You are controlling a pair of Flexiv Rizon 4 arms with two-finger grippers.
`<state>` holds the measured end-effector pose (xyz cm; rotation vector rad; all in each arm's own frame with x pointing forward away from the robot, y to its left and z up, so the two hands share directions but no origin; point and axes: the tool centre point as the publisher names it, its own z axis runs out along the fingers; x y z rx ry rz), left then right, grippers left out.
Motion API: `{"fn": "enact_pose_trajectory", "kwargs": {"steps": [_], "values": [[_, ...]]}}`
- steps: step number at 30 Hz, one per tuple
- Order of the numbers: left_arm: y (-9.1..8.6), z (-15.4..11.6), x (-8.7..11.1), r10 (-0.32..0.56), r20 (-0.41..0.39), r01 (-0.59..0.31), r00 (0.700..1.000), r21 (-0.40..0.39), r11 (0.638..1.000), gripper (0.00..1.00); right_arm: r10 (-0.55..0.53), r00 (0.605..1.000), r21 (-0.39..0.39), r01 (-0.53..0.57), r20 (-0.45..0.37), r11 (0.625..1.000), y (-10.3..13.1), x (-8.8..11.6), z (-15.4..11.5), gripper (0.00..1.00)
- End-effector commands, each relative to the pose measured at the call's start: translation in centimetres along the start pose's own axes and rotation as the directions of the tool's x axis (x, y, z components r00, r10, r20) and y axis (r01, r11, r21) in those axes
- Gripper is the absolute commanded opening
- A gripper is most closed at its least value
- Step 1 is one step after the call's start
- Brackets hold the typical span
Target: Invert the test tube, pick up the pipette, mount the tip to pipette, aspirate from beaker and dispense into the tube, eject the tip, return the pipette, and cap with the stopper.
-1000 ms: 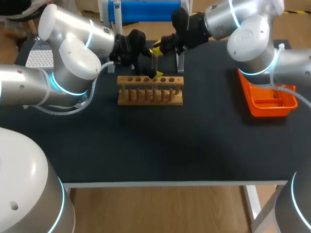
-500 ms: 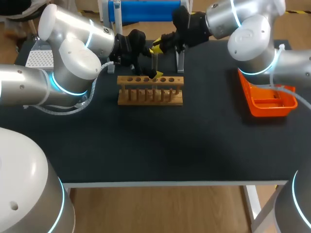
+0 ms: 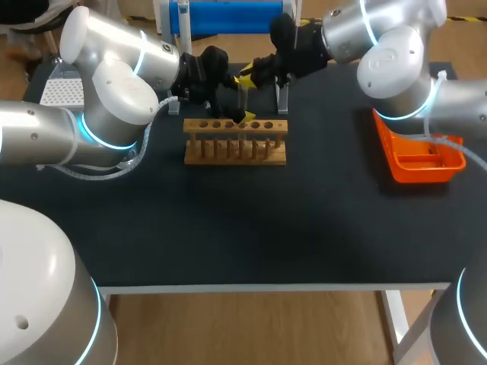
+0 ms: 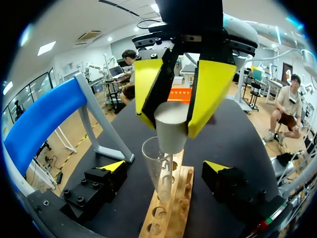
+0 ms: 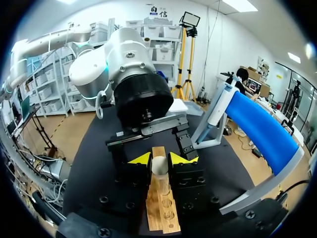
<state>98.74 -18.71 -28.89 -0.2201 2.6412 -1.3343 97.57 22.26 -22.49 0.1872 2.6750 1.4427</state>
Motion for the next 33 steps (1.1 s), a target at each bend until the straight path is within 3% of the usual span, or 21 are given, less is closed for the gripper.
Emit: {"fn": "enact_pose_trajectory", "kwargs": {"steps": [1,11,33], "values": [[0.0,0.0,0.0,0.000,-0.002,0.000,1.000,-0.002,1.000,1.00,0.001,1.000,0.000,-0.001,0.002,1.000,-0.2,-0.1,0.1,0.00],[0.0,0.0,0.0,0.000,-0.002,0.000,1.000,-0.002,1.000,1.00,-0.009,1.000,-0.018,0.009,0.010,1.000,0.6,-0.4,-0.5,0.00],[0.0,0.0,0.0,0.000,-0.002,0.000,1.000,-0.002,1.000,1.00,-0.008,1.000,0.002,0.008,0.004,1.000,-0.1,-0.1,-0.1,0.00]]}}
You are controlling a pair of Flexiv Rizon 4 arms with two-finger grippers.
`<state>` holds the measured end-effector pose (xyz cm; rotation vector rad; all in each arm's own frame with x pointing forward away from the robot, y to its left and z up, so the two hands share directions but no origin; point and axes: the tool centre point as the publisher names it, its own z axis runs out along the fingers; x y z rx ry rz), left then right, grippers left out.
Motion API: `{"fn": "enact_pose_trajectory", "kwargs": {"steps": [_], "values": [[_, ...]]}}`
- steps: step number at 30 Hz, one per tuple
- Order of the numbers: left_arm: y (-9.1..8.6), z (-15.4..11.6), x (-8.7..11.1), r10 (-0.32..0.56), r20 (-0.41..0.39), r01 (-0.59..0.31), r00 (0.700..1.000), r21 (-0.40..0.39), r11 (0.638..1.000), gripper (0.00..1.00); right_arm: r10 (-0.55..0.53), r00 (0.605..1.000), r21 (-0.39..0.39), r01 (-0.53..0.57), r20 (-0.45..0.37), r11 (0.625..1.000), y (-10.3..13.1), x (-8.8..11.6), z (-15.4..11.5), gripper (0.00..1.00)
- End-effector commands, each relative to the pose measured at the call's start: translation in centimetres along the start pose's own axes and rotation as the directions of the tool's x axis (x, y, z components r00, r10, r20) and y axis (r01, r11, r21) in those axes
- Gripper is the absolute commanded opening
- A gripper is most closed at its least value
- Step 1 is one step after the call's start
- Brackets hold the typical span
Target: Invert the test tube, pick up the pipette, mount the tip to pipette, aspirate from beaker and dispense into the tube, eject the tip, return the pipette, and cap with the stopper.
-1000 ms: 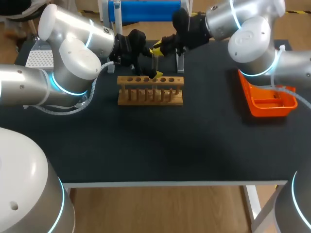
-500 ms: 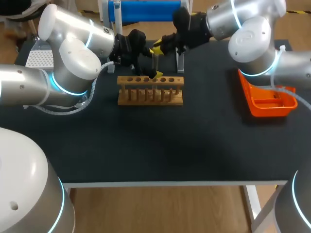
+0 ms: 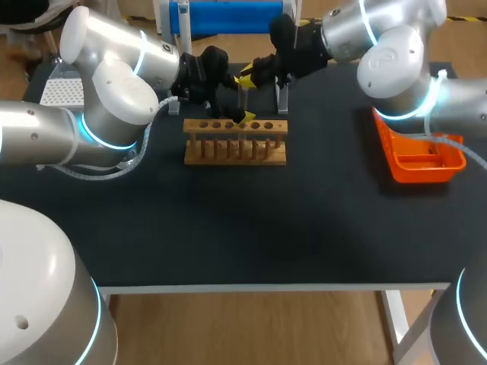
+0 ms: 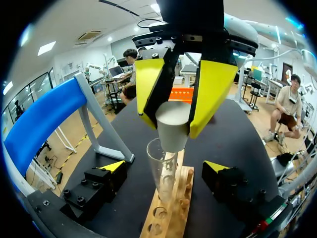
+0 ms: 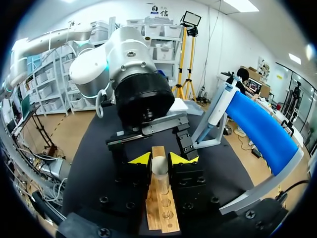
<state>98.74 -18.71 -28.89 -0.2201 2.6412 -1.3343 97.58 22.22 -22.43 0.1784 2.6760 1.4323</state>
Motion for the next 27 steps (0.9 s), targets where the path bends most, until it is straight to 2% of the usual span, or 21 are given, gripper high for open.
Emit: {"fn": "enact_pose_trajectory", "kwargs": {"steps": [1,11,27], "values": [[-0.03,-0.05,-0.03,0.000,-0.002,0.000,1.000,-0.002,1.000,1.00,-0.002,1.000,-0.007,0.002,0.003,1.000,-0.01,-0.12,-0.08,0.00],[-0.03,-0.05,-0.03,0.000,-0.002,0.000,1.000,-0.002,1.000,1.00,-0.010,1.000,-0.020,0.011,0.006,1.000,0.45,-0.11,-0.39,0.00],[-0.03,-0.05,-0.03,0.000,-0.002,0.000,1.000,-0.002,1.000,1.00,-0.002,1.000,-0.004,0.002,0.006,1.000,-0.24,0.00,-0.08,0.00]]}}
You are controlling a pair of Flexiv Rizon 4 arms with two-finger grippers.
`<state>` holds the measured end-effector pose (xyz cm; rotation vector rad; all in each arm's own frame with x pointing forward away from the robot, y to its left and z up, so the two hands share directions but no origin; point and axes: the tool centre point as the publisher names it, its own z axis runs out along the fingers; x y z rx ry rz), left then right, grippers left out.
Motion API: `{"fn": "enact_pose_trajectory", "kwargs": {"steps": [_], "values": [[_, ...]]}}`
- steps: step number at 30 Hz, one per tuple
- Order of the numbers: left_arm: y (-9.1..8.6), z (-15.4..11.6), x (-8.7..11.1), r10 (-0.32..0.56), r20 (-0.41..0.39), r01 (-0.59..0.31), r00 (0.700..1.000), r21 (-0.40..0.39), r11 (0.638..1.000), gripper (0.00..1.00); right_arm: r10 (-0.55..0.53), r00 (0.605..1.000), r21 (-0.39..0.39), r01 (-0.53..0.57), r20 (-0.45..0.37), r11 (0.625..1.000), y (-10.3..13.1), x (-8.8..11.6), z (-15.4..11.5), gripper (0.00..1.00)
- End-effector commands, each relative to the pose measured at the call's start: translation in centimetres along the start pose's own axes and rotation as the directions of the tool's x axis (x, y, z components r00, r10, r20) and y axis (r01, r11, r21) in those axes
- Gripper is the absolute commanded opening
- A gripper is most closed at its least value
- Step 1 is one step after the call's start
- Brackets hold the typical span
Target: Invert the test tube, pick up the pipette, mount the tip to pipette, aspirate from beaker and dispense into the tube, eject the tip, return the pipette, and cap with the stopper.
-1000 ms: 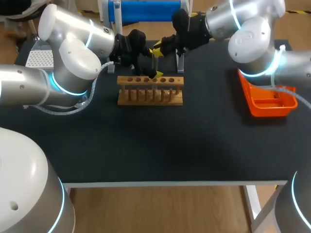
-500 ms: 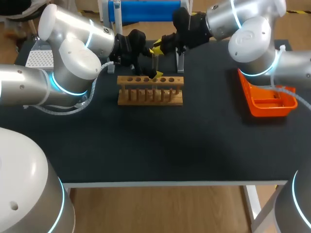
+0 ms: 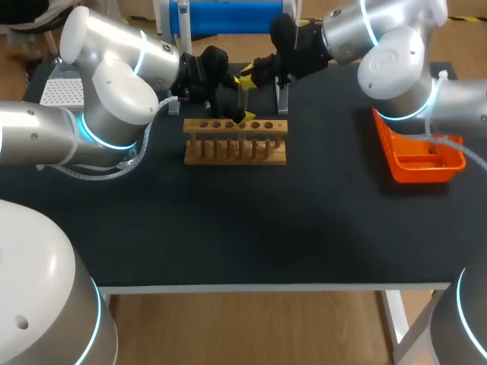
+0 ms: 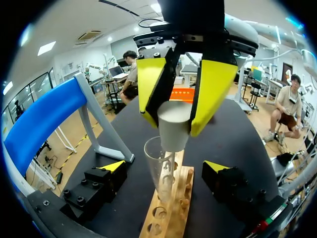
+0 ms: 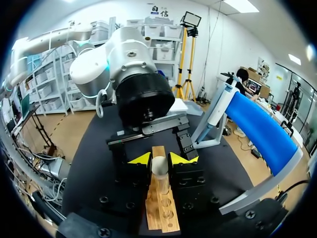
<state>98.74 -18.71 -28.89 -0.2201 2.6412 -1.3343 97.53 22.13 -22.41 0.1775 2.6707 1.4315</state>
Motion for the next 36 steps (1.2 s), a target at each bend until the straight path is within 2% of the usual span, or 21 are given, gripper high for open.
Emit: {"fn": "enact_pose_trajectory", "kwargs": {"steps": [1,14,26,36], "values": [[0.0,0.0,0.0,0.000,-0.002,0.000,1.000,-0.002,1.000,1.00,0.000,1.000,-0.004,0.000,0.003,1.000,-0.1,-0.1,0.0,0.00],[0.0,0.0,0.0,0.000,-0.002,0.000,1.000,-0.002,1.000,1.00,0.002,1.000,0.012,-0.002,0.009,1.000,0.5,0.0,-0.4,0.00],[0.0,0.0,0.0,0.000,-0.002,0.000,1.000,-0.002,1.000,1.00,0.021,1.000,0.041,-0.021,0.000,0.999,-0.4,-0.1,0.4,0.00],[0.0,0.0,0.0,0.000,-0.002,0.000,1.000,-0.002,1.000,1.00,0.022,1.000,0.025,-0.022,0.012,0.999,-0.4,-0.2,0.2,0.00]]}}
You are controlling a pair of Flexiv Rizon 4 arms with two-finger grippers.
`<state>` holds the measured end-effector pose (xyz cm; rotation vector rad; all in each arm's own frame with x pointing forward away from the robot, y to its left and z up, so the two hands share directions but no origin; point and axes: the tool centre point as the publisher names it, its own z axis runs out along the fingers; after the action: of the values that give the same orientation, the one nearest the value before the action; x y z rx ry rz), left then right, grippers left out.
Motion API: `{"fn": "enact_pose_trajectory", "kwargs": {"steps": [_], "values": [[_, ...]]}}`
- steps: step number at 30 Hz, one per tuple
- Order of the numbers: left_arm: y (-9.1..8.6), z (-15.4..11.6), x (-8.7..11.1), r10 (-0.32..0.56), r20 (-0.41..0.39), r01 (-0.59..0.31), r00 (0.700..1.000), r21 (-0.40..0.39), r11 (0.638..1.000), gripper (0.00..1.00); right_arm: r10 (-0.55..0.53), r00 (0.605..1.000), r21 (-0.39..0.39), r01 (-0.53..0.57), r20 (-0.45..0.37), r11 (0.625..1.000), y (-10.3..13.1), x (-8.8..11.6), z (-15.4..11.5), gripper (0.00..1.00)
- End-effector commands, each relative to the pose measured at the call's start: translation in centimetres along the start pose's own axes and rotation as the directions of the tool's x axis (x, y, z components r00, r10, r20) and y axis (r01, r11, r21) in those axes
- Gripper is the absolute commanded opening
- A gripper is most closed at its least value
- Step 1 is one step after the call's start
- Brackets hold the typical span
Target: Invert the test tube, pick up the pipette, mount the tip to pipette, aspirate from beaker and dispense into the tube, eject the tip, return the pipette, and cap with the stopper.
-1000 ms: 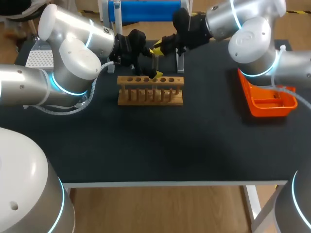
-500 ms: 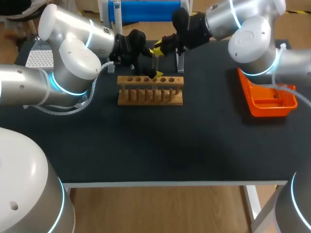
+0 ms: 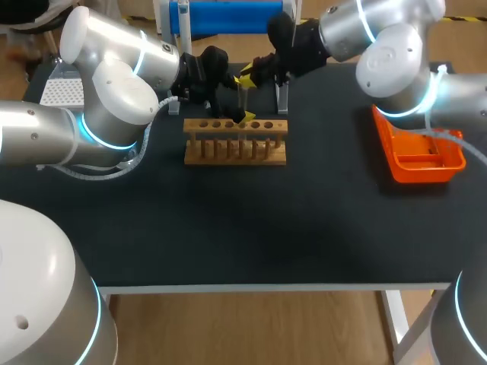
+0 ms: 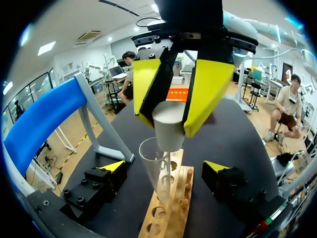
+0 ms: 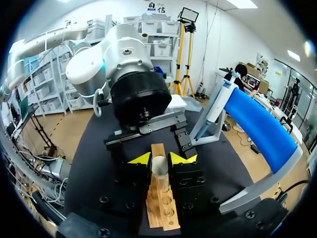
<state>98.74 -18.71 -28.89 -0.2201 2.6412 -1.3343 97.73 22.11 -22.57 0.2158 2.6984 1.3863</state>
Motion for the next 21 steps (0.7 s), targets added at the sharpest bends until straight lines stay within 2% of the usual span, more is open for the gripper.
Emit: {"fn": "enact_pose_trajectory", "kwargs": {"steps": [1,11,21], "values": [[0.0,0.0,0.0,0.000,-0.002,0.000,1.000,-0.002,1.000,1.00,-0.001,1.000,-0.020,0.001,0.007,1.000,0.0,-0.1,0.0,0.00],[0.0,0.0,0.0,0.000,-0.002,0.000,1.000,-0.002,1.000,1.00,-0.016,1.000,-0.053,0.017,0.016,0.998,1.2,-0.1,-0.8,0.00],[0.0,0.0,0.0,0.000,-0.002,0.000,1.000,-0.002,1.000,1.00,-0.012,1.000,-0.028,0.013,0.012,1.000,0.0,0.3,0.0,0.00]]}}
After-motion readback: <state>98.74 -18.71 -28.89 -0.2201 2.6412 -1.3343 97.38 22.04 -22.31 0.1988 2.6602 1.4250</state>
